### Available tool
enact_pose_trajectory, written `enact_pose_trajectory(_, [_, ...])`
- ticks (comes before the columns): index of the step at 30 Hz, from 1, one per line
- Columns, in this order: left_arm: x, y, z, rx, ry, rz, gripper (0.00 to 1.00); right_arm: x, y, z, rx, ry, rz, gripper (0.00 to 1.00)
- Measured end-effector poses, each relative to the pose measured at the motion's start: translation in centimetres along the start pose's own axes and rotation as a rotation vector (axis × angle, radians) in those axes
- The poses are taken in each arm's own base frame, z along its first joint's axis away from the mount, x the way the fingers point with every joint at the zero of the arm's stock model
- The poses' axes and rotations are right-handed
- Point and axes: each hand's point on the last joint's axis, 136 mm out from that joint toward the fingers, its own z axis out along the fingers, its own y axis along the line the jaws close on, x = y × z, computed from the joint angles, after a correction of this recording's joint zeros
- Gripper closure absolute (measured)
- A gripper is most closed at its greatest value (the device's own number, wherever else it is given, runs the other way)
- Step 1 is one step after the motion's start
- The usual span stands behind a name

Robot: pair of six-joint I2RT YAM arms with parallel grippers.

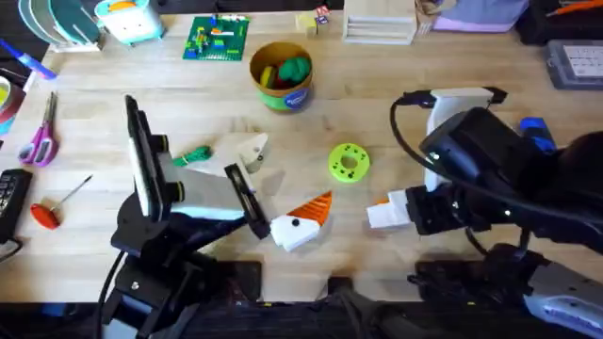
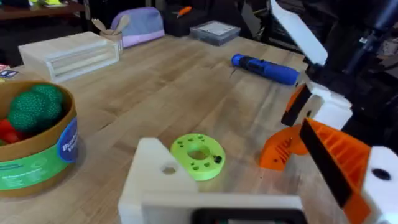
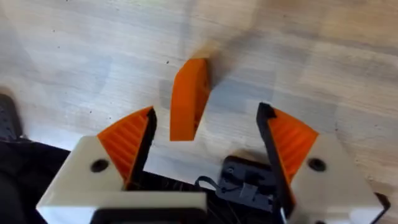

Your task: Pick up the gripper from the table and insert it into the empty holder that is missing its gripper. Then pick up a screw, insert it into the mounting hole, and use the screwdriver to tighten it. Finally, clean up the table by picking up the vegetable and placing it into the bucket.

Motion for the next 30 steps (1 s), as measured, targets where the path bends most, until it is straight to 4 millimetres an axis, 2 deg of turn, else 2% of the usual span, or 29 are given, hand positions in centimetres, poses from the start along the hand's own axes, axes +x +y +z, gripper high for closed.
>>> enact_pose_trajectory(2, [0.0, 0.0, 0.0, 0.0, 0.0, 0.0, 0.007, -0.3, 0.0, 0.4, 0.012, 0.001, 0.001, 0.016])
enact_pose_trajectory(6, [0.0, 0.0, 0.0, 0.0, 0.0, 0.0, 0.007, -0.3, -0.2, 1.0, 0.039, 0.029, 0.005, 0.143])
enact_pose_trajectory(10, [0.0, 0.0, 0.0, 0.0, 0.0, 0.0, 0.007, -0.2, -0.2, 1.2, 0.045, 0.038, 0.006, 0.362])
enact_pose_trajectory(19, [0.0, 0.0, 0.0, 0.0, 0.0, 0.0, 0.008, -0.4, 0.4, 1.2, 0.015, 0.034, 0.005, 0.679])
enact_pose_trajectory(23, [0.0, 0.0, 0.0, 0.0, 0.0, 0.0, 0.008, -0.4, 0.5, 1.2, 0.011, 0.036, 0.006, 0.902])
enact_pose_trajectory(25, [0.0, 0.0, 0.0, 0.0, 0.0, 0.0, 0.008, -0.3, 0.5, 1.2, 0.008, 0.039, 0.005, 0.971])
enact_pose_trajectory(30, [0.0, 0.0, 0.0, 0.0, 0.0, 0.0, 0.008, 0.0, 0.5, 1.1, 0.005, 0.054, 0.006, 0.985])
